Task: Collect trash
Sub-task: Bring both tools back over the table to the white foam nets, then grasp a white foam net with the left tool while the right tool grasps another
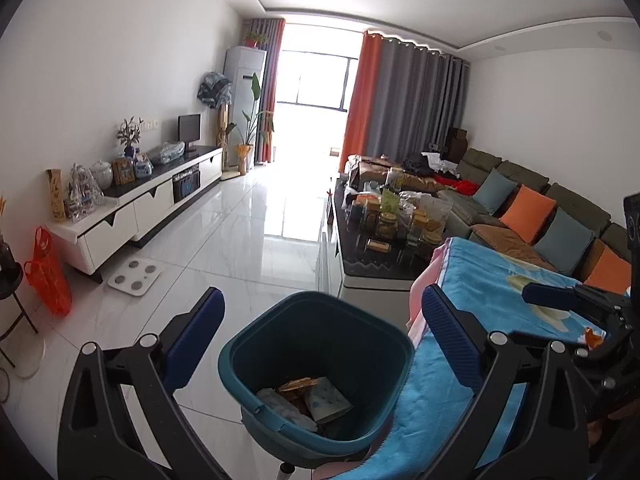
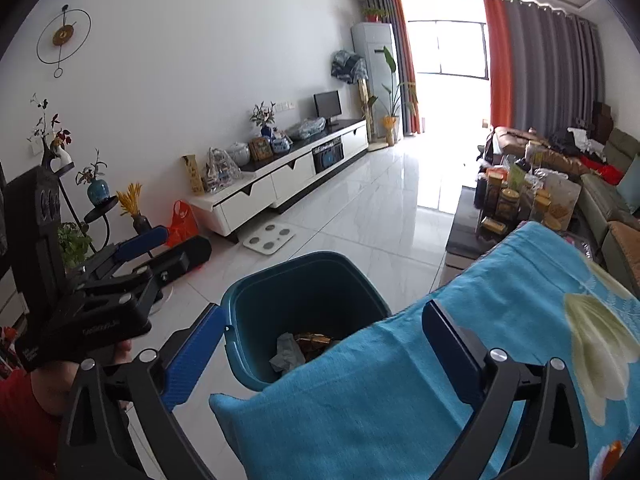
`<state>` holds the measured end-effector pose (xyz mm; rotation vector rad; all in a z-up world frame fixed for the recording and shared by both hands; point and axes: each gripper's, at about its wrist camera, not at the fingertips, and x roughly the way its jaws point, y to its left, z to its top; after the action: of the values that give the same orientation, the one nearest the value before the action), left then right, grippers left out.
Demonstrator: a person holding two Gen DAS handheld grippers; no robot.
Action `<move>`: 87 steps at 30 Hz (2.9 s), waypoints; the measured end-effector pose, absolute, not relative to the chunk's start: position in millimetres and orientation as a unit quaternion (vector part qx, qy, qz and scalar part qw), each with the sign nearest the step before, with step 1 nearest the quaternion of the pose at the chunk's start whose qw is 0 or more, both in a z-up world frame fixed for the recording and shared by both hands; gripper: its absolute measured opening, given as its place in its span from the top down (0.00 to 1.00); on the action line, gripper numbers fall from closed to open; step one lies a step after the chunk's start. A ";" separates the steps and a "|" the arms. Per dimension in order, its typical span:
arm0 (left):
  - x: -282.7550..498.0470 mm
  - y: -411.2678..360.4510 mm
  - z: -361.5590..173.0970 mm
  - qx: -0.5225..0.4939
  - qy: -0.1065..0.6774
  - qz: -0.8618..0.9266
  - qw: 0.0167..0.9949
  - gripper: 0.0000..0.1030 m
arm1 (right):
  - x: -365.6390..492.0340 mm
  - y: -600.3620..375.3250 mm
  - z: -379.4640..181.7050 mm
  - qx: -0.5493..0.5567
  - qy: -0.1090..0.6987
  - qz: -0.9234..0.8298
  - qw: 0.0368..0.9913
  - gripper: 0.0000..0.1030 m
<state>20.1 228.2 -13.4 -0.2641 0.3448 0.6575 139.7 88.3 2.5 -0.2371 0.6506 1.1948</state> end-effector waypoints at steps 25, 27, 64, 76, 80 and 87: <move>47.7 84.9 41.4 -0.049 0.122 0.168 0.977 0.06 | 113.8 -91.7 12.4 -0.039 0.216 0.417 0.882 0.07; 51.8 72.0 39.2 -0.052 0.126 0.149 0.979 0.06 | 108.5 -102.4 10.7 -0.042 0.207 0.394 0.894 0.07; 140.6 -20.8 -50.2 -0.055 0.245 -0.026 0.968 0.06 | 117.1 -190.2 -43.4 -0.062 0.261 0.161 0.950 0.07; 177.3 -7.1 -58.3 -0.079 0.270 -0.025 0.959 0.06 | 146.3 -157.4 -61.4 -0.125 0.292 0.138 0.938 0.17; 190.1 -8.8 -57.2 -0.081 0.269 -0.032 0.959 0.06 | 153.2 -149.5 -64.3 -0.150 0.298 0.128 0.934 0.22; 206.7 -10.3 -62.9 -0.086 0.281 -0.046 0.955 0.06 | 158.8 -139.8 -71.4 -0.182 0.313 0.122 0.924 0.44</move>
<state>206.7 -10.3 -62.9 -0.1752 0.5708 -0.0939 158.8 -139.8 -71.4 -0.3742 0.6425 0.2504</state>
